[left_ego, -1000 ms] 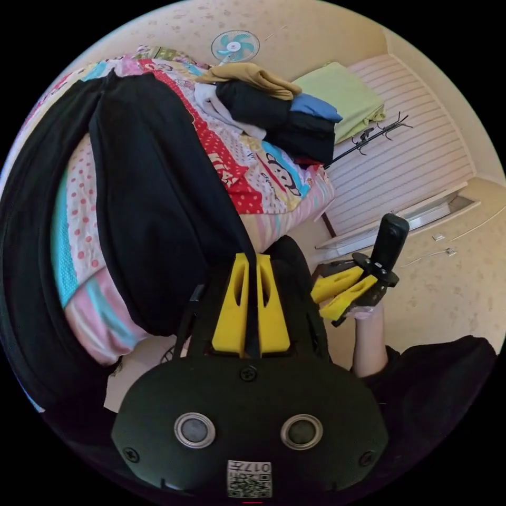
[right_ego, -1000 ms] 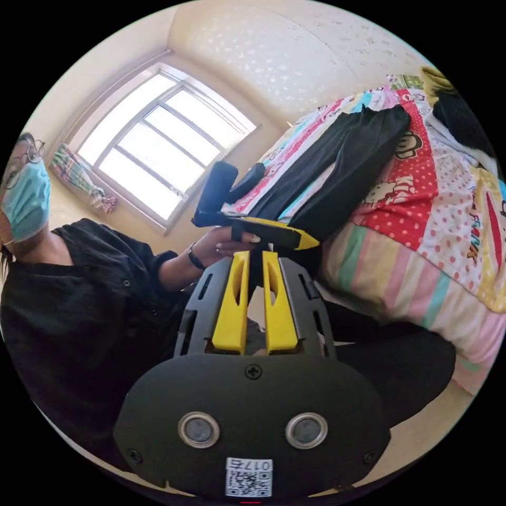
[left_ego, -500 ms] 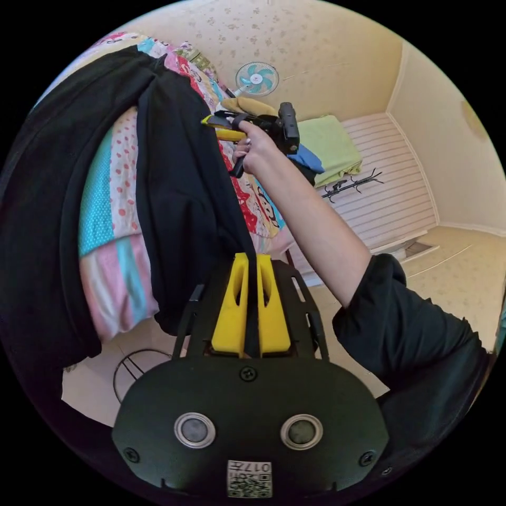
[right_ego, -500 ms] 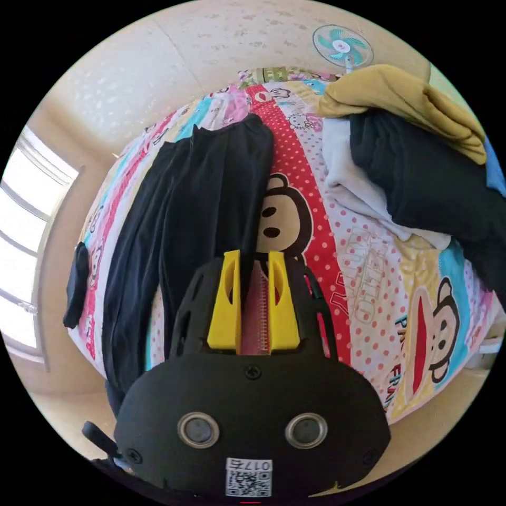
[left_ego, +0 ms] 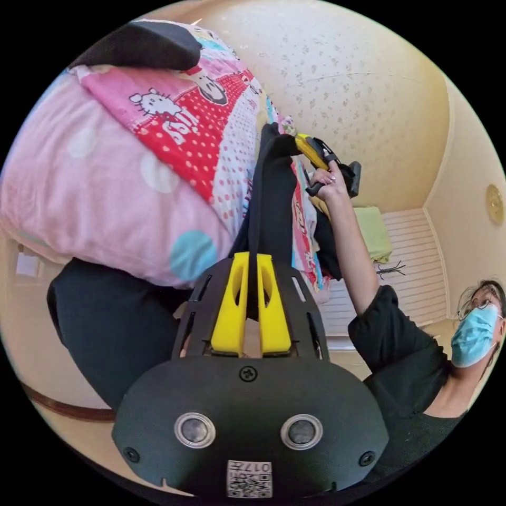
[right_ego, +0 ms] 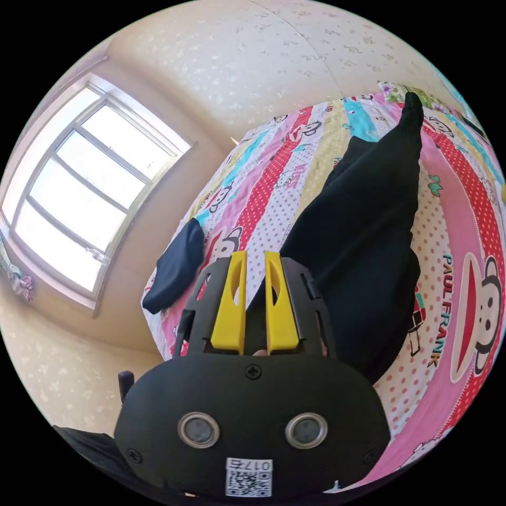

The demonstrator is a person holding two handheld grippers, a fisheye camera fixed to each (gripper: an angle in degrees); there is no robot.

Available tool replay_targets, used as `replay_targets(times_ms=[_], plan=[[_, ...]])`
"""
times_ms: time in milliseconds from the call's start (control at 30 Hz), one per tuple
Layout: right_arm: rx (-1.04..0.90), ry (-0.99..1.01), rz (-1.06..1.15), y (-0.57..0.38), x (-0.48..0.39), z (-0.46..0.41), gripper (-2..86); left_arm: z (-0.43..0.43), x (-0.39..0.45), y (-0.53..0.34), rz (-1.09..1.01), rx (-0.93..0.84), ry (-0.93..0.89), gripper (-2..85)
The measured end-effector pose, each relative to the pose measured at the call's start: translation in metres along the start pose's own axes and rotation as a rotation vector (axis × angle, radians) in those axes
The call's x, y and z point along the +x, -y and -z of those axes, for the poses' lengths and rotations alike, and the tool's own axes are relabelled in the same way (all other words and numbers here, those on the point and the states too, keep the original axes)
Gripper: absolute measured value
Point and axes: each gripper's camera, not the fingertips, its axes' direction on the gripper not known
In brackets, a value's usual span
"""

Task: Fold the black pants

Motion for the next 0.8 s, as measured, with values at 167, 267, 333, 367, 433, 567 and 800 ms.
replay_targets(times_ms=[167, 267, 333, 367, 433, 567, 800], plan=[[-0.01, -0.1, 0.172, -0.114, -0.005, 0.055, 9.2, 0.033, 0.016, -0.029, -0.156, 0.179, 0.016, 5.5], [-0.075, -0.016, 0.114, -0.193, 0.008, 0.067, 9.0, 0.024, 0.022, -0.029, -0.218, 0.229, 0.025, 6.4], [-0.097, 0.056, 0.079, -0.232, 0.01, 0.064, 9.2, 0.008, 0.022, -0.017, -0.216, 0.187, -0.024, 6.6], [-0.096, 0.093, 0.063, -0.253, 0.008, 0.06, 9.4, -0.003, 0.024, -0.011, -0.219, 0.17, -0.054, 6.6], [-0.092, 0.116, 0.048, -0.276, 0.005, 0.051, 9.7, -0.02, 0.032, -0.003, -0.217, 0.144, -0.047, 6.7], [-0.011, 0.126, -0.045, -0.295, 0.0, 0.048, 10.1, -0.052, 0.064, -0.007, -0.231, 0.115, 0.174, 4.7], [-0.092, 0.297, -0.102, -0.296, 0.012, 0.073, 3.1, -0.063, 0.095, -0.029, -0.209, 0.091, 0.246, 0.9]])
